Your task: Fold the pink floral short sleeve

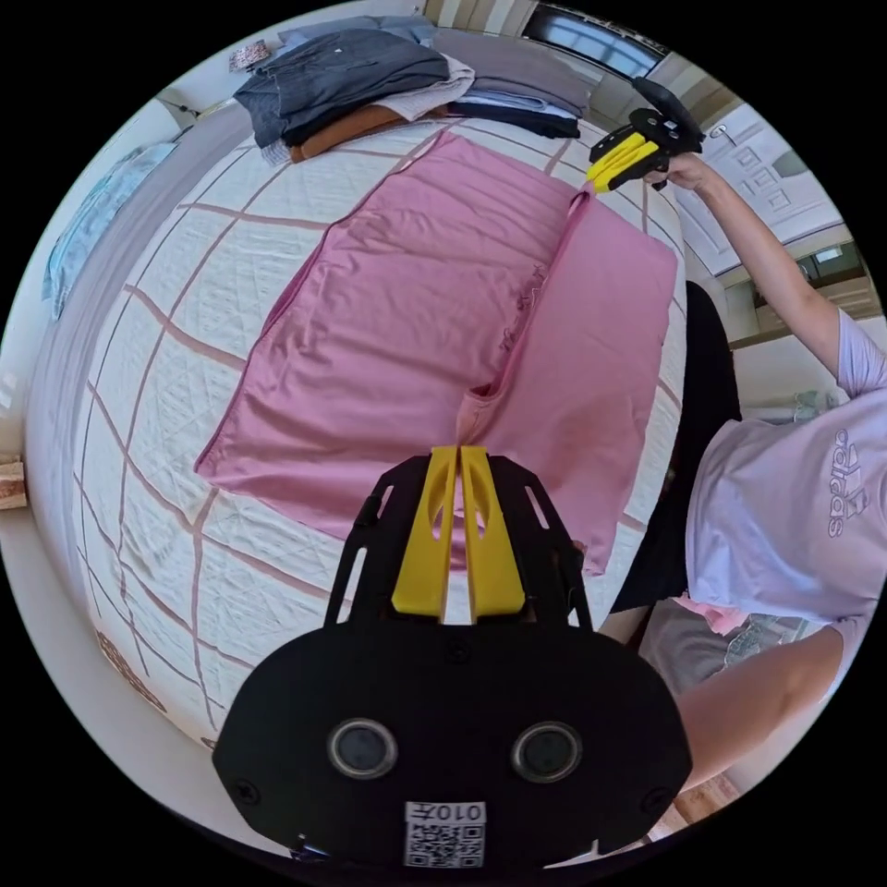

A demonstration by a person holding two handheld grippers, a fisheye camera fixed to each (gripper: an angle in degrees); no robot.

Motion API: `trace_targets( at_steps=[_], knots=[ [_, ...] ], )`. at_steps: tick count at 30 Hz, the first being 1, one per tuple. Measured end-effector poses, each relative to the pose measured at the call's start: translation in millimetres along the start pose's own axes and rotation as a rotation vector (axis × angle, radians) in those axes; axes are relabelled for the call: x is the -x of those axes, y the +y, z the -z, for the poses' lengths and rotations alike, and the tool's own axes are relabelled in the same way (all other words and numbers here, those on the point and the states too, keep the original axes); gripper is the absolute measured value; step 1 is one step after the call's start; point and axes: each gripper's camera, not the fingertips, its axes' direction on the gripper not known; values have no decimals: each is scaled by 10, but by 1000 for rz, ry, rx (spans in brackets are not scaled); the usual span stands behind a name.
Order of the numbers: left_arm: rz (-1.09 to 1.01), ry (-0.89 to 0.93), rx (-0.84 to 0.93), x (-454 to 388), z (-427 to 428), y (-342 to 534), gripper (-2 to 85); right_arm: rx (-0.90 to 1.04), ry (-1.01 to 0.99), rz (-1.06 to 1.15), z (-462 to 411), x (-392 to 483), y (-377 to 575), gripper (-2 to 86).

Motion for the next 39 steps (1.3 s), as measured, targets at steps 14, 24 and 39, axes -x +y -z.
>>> trace_targets(
  at_steps=[14,24,39],
  knots=[
    [338,-237,-581,-961,625,1884,85,-454,184,-99,331,883,1959,68],
    [366,-176,-465,-1466,20,2253,104,-365,196,-145,-305,1247,2152,86],
    [317,-54,-509,-1086,236,2541,12,-330,98,-108,-304,1179,2119,39]
  ],
)
